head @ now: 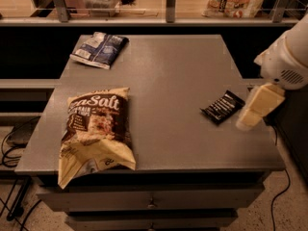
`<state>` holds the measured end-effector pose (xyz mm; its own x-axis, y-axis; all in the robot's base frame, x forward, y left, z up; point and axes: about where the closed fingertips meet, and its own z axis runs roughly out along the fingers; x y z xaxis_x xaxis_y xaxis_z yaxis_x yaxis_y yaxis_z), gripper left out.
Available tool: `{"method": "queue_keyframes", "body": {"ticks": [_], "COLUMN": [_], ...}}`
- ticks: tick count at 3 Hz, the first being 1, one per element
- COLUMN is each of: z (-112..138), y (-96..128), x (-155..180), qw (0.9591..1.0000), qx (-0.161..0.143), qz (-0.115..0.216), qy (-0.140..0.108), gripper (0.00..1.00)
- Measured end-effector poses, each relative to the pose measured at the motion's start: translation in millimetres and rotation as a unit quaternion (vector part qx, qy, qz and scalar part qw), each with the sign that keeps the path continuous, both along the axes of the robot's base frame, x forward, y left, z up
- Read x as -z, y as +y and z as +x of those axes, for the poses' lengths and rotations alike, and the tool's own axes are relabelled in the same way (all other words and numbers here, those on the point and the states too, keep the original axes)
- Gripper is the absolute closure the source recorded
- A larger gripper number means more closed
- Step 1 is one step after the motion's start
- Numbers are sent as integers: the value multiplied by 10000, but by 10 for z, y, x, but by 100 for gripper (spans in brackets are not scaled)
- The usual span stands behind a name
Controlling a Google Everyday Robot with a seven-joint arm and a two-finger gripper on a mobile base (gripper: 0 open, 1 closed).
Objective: Move rxbar chocolate near blue chip bag
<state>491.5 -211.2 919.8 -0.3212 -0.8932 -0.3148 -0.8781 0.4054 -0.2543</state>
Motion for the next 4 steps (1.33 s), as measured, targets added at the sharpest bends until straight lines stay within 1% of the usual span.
{"method": "queue_keyframes", "body": {"ticks": [1, 2, 3, 4], "z": [211, 360, 422, 447], "y": [-52, -34, 50, 149], "x": [305, 630, 852, 1033], "qw": [9987, 9942, 9895, 9848], "qx": [263, 450, 523, 567], "qz": [393, 860, 1154, 1364], "qy": [183, 459, 693, 909], "gripper": [0, 0, 0, 2]}}
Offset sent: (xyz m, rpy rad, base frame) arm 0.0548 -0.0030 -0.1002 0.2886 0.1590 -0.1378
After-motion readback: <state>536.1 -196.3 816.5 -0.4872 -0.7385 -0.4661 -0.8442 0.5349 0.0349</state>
